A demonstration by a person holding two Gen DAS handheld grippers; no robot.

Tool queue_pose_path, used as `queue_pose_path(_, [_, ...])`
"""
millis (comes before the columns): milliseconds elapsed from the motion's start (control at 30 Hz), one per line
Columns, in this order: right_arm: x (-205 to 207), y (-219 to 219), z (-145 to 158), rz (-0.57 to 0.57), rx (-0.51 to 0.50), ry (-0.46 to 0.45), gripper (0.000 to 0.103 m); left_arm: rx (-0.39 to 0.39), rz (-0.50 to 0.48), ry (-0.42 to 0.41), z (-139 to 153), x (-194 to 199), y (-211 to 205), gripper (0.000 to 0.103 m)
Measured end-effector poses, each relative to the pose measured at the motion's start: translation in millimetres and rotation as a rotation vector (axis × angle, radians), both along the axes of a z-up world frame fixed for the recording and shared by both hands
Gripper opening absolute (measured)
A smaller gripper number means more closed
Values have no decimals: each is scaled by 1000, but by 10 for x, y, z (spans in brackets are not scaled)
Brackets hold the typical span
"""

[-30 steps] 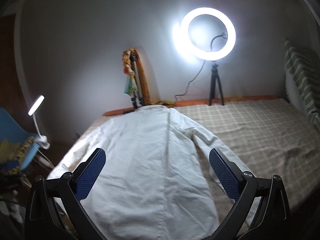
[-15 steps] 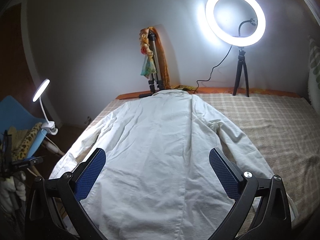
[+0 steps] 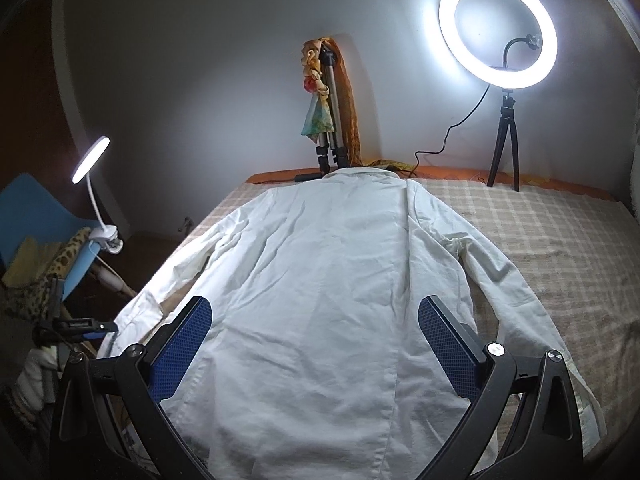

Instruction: Fold small clothes

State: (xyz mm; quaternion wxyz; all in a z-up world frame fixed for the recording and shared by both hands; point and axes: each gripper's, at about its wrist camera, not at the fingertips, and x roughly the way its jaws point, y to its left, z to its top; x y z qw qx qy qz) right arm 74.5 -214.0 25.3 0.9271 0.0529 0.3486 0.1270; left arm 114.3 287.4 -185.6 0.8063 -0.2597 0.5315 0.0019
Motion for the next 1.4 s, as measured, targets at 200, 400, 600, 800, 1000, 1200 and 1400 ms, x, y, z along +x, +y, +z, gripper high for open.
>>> queue_pose_path(200, [32,131,-21,25,-20,-2,103,47,-29,-55,110,-24,-109,24])
queue_pose_path(400, [84,231,-31,41,-40,-1,103,53,-53,-147,281,-95,-217,6])
queue_pose_path(600, [233,320,-42,79,-48,23,103,87,-88,-276,635,-178,-499,5])
queue_pose_path(800, [620,490,-34,188,52,112,79,157,-204,-405,1015,-250,-1021,4])
queue_pose_path(1000, [1223,787,-156,286,167,262,65,244,-343,-493,1199,-314,-1592,4])
queue_pose_path(1200, [1736,1268,-386,349,209,384,65,337,-488,-520,1126,-482,-2001,4])
queue_pose_path(1400, [2166,1730,-613,381,202,472,65,414,-598,-519,975,-607,-2293,4])
